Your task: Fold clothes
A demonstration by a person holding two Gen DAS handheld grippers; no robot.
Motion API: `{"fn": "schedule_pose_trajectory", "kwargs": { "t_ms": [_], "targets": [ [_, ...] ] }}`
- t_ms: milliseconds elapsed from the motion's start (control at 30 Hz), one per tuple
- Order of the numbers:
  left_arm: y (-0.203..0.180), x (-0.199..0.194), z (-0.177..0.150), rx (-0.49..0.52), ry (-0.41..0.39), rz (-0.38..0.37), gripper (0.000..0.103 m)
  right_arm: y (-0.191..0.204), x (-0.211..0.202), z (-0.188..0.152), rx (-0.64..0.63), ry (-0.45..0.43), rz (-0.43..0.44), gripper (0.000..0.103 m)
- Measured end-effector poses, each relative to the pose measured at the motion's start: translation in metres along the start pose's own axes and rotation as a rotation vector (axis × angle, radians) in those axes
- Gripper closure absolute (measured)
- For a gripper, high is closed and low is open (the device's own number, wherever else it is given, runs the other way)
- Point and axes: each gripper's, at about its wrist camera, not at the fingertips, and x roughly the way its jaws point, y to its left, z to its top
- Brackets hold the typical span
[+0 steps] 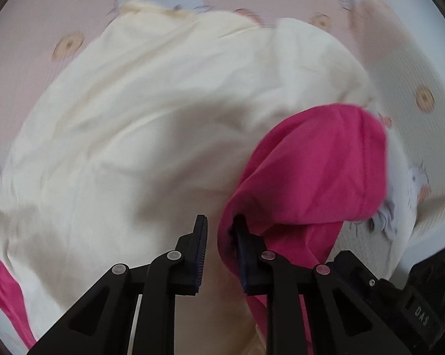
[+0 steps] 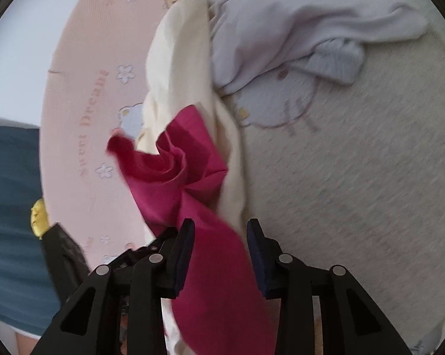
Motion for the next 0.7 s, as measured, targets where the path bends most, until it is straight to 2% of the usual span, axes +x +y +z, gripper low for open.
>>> {"fn": "schedule_pose_trajectory", "kwargs": {
  "t_ms": [100,200,367,533,600,700],
  "targets": [
    [0.017,0.0,0.0,-0.079,0.023,-0.059,0.087,0.012,0.005,0.003,-0.072,0.01,-0.045,0.067],
    [0.025,-0.004,-0.002,-0.115,0.028,-0.099,0.087,0.023,0.011,0.006,-0.152,0.015,-0.088,0.067],
    [0.024,-0.013,-0.005,-0.085,0.033,-0.096,0.086,0.037,0.021,0.014,-0.221,0.024,-0.132,0.067],
    [0.021,-0.028,-0.012,-0.065,0.027,-0.186,0.086,0.047,0.03,0.023,-0.302,0.027,-0.16,0.059],
    [0.019,-0.036,-0.017,-0.035,0.023,-0.175,0.086,0.047,0.024,0.021,-0.32,0.045,-0.126,0.057],
    [0.019,-0.048,-0.029,0.001,0.004,-0.114,0.086,0.046,0.008,0.015,-0.336,0.079,-0.05,0.057]
  ]
}}
